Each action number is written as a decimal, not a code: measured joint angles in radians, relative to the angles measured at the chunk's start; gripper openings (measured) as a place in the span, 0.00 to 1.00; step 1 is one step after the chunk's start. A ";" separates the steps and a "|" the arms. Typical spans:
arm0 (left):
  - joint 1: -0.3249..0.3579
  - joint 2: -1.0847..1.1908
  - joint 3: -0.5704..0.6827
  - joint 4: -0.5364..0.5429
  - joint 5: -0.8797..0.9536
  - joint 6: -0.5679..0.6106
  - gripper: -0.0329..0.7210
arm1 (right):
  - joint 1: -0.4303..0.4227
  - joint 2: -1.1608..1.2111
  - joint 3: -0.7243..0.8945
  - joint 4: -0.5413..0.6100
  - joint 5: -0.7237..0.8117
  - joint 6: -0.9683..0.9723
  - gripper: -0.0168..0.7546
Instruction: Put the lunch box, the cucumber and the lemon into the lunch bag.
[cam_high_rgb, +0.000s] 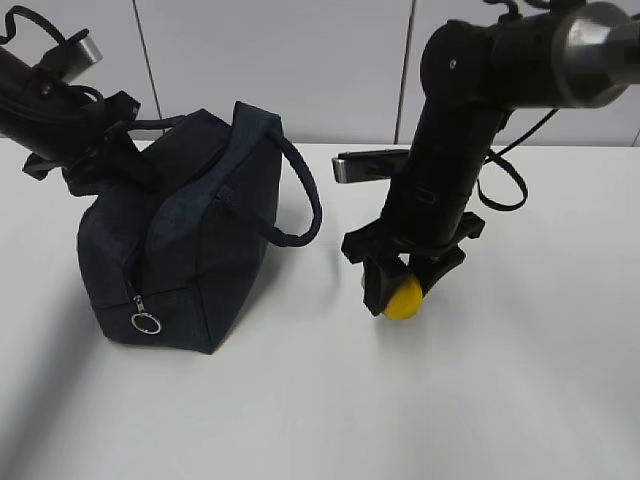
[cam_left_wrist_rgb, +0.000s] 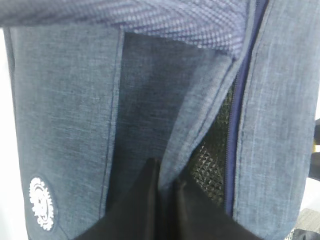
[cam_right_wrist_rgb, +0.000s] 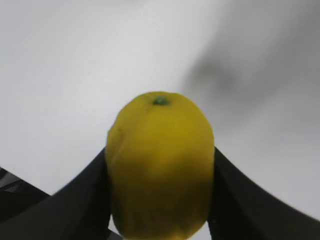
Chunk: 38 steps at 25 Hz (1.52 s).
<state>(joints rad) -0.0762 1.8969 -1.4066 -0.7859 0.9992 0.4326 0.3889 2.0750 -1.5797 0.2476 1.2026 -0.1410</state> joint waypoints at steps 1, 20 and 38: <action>0.000 0.000 0.000 0.000 0.004 0.000 0.05 | 0.000 -0.018 0.000 0.017 0.000 0.000 0.53; 0.000 0.000 0.000 -0.402 0.083 0.179 0.05 | 0.000 -0.107 -0.231 0.449 -0.172 -0.122 0.53; 0.000 0.000 0.000 -0.506 0.133 0.221 0.05 | 0.000 0.048 -0.233 0.556 -0.283 -0.122 0.53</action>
<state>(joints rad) -0.0762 1.8969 -1.4066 -1.2914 1.1322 0.6534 0.3889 2.1231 -1.8128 0.8037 0.9198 -0.2633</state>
